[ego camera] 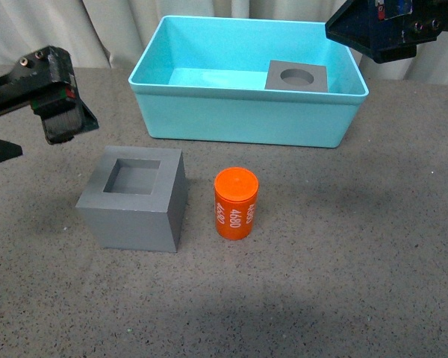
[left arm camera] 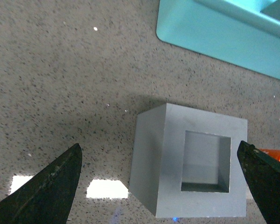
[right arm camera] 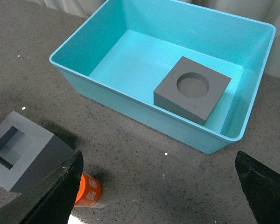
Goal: Place gray and orange parts in blue box
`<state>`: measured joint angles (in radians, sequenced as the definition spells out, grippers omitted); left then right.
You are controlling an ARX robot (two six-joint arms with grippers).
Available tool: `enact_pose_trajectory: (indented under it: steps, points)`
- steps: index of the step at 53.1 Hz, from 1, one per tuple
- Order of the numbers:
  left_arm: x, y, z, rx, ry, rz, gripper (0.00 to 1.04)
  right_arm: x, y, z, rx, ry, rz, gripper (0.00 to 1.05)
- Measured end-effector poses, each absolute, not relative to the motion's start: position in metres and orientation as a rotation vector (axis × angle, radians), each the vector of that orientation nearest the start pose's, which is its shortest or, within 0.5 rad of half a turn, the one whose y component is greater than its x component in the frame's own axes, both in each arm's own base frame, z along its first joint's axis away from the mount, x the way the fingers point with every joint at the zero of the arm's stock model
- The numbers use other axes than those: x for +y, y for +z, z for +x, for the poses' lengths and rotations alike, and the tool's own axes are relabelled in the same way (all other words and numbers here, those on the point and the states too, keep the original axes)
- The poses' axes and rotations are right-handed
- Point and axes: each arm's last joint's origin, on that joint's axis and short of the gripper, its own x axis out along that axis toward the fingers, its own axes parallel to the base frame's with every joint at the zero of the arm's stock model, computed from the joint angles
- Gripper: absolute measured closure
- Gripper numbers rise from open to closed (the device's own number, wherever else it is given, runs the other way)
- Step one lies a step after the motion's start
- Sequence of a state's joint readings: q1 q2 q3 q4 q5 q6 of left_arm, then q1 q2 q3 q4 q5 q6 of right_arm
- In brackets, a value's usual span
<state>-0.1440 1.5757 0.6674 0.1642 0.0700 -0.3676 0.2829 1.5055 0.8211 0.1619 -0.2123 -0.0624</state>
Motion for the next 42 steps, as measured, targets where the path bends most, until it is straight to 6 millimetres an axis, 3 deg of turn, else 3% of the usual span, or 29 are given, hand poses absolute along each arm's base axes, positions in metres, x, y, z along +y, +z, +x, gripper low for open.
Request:
enact_pose_trajectory:
  steps: [31,42]
  points:
    - [-0.065,0.111,0.308,0.903,-0.099,-0.192,0.07,0.093,0.211,0.3,0.511,0.499,-0.08,0.1]
    - [-0.071,0.108,0.31,0.916,-0.075,-0.157,0.5,0.093,0.211,0.3,0.511,0.499,-0.08,0.1]
